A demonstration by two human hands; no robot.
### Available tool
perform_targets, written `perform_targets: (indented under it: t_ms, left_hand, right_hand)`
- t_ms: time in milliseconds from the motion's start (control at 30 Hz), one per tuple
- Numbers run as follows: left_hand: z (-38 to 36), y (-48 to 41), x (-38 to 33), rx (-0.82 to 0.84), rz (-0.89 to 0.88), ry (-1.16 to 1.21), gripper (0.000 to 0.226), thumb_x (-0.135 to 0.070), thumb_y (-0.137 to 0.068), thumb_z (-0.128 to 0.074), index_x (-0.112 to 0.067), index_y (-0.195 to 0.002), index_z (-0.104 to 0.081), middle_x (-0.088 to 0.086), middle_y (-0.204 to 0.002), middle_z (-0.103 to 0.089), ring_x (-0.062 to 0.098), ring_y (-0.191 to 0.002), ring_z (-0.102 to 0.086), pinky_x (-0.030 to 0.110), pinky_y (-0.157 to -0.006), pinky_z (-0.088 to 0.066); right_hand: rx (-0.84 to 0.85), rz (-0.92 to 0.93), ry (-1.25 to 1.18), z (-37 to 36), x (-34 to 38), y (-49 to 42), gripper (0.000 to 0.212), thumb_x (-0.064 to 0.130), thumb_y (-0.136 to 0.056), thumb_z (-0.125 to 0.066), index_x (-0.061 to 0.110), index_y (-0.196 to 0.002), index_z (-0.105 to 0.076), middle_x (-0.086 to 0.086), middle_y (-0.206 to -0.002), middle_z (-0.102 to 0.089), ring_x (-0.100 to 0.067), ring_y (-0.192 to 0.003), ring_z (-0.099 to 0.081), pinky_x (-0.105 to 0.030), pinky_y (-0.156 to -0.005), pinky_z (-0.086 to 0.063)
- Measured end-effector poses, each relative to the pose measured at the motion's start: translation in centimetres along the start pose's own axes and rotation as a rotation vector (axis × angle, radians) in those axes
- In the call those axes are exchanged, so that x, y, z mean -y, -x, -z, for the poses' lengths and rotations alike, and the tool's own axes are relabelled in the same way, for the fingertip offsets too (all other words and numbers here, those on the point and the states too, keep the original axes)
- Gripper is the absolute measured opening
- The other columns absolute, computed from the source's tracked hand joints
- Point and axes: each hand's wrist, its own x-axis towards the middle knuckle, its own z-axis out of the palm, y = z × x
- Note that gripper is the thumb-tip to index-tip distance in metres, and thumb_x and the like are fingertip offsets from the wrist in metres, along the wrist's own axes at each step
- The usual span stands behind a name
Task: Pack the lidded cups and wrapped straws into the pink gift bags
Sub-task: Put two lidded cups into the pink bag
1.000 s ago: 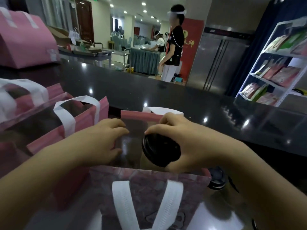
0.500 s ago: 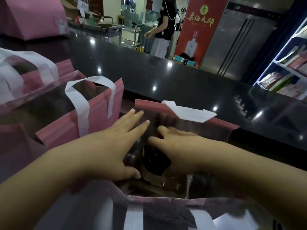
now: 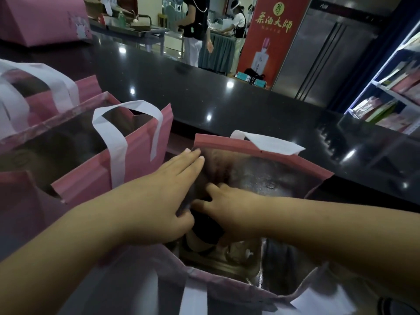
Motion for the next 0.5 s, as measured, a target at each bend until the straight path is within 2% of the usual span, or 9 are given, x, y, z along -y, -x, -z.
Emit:
perform_targets:
  t_ms: [100, 200, 300, 400, 500]
  left_hand:
    - [-0.2, -0.3, 0.2, -0.019, 0.0, 0.033, 0.085, -0.036, -0.081, -0.043, -0.03, -0.143, 0.015, -0.031, -0.138, 0.024, -0.017, -0.126, 0.026, 0.001, -0.093, 0.008]
    - [-0.4, -0.5, 0.3, -0.043, -0.017, 0.057, 0.082, -0.033, -0.083, -0.043, -0.03, -0.144, 0.012, -0.031, -0.136, 0.022, -0.023, -0.118, 0.028, -0.005, -0.088, 0.012]
    - [-0.5, -0.7, 0.3, -0.078, -0.021, 0.074, 0.08, -0.032, -0.084, -0.043, -0.029, -0.145, 0.008, -0.03, -0.141, 0.016, -0.026, -0.115, 0.026, -0.008, -0.083, 0.012]
    - [-0.6, -0.7, 0.3, -0.152, -0.039, 0.071, 0.076, -0.031, -0.084, -0.045, -0.028, -0.146, 0.0, -0.022, -0.151, 0.001, -0.018, -0.124, 0.014, -0.005, -0.087, 0.007]
    - [-0.3, -0.8, 0.1, -0.229, -0.068, 0.021, 0.07, -0.031, -0.085, -0.047, -0.026, -0.146, -0.013, -0.013, -0.153, -0.014, -0.012, -0.129, -0.001, 0.005, -0.099, -0.003]
  right_hand:
    - [0.007, 0.009, 0.025, -1.1, 0.2, -0.3, 0.094, 0.034, -0.073, -0.076, 0.031, -0.142, -0.013, -0.015, -0.125, -0.027, -0.035, -0.104, -0.039, -0.039, -0.065, -0.038]
    - [0.026, 0.006, 0.004, -1.5, 0.3, -0.8, 0.094, 0.037, -0.07, -0.078, 0.029, -0.141, -0.016, -0.016, -0.128, -0.027, -0.035, -0.105, -0.038, -0.042, -0.074, -0.046]
    - [0.066, -0.004, -0.025, -1.0, 0.0, -0.9, 0.097, 0.042, -0.068, -0.078, 0.027, -0.144, -0.02, -0.014, -0.132, -0.032, -0.032, -0.108, -0.04, -0.043, -0.084, -0.047]
    - [0.093, -0.001, -0.098, 0.3, -0.5, 0.1, 0.096, 0.043, -0.068, -0.078, 0.029, -0.145, -0.023, -0.01, -0.134, -0.035, -0.03, -0.113, -0.041, -0.043, -0.092, -0.045]
    - [0.018, -0.022, -0.139, 2.3, -0.8, 2.5, 0.075, 0.036, -0.075, -0.073, 0.029, -0.14, -0.035, -0.003, -0.132, -0.043, -0.025, -0.113, -0.047, -0.041, -0.089, -0.047]
